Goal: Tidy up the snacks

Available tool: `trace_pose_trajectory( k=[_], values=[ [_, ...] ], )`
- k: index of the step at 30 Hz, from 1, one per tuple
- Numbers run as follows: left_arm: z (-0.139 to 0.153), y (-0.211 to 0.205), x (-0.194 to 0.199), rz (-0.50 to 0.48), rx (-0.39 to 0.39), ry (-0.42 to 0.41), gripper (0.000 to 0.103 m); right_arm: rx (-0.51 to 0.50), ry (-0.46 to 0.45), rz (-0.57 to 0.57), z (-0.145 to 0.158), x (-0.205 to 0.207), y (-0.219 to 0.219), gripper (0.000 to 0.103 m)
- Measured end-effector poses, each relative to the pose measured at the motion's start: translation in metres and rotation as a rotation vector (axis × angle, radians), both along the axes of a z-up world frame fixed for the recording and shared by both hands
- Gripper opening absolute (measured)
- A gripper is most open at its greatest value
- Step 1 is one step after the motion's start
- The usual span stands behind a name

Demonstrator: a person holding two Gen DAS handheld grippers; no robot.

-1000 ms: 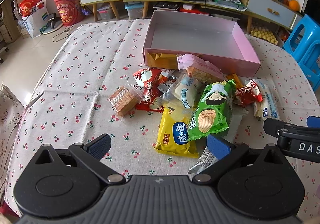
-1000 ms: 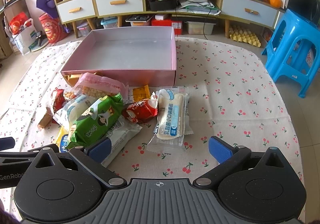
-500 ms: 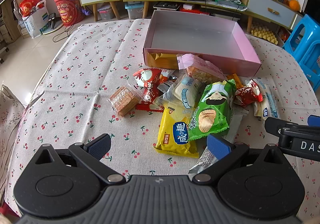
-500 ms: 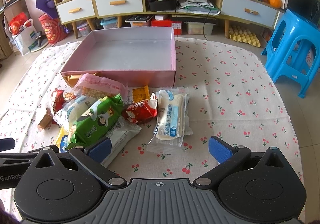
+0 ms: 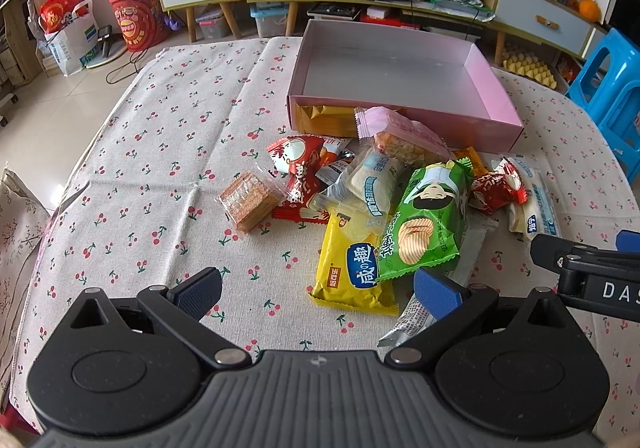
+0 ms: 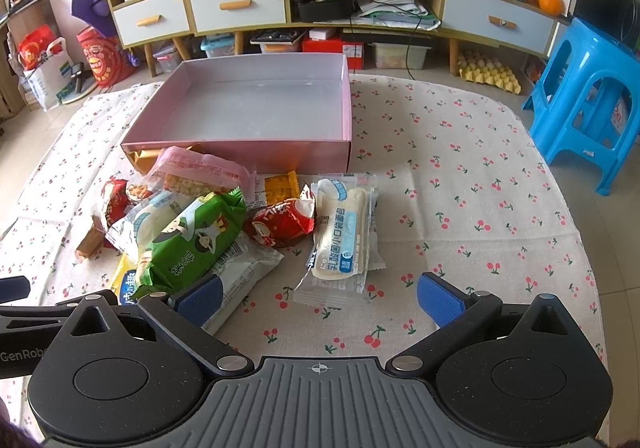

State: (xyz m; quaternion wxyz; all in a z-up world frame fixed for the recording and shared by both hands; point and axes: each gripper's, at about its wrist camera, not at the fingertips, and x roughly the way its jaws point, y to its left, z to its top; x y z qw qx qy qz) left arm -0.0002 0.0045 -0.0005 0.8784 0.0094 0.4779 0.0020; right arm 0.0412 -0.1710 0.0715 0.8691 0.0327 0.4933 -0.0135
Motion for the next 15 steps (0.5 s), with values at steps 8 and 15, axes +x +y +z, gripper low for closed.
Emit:
trace_pose_trajectory(
  k=[8,15],
  values=[
    [-0.0004,0.0020,-0.0004,0.002,0.000,0.001,0.103,0.000,0.000,0.000,0.0002,0.0002,-0.0003,0.103],
    [-0.0005,0.0024,-0.0005,0.000,-0.001,0.003,0.103,0.000,0.000,-0.001,0.0002,0.0002,-0.0003,0.103]
  ],
)
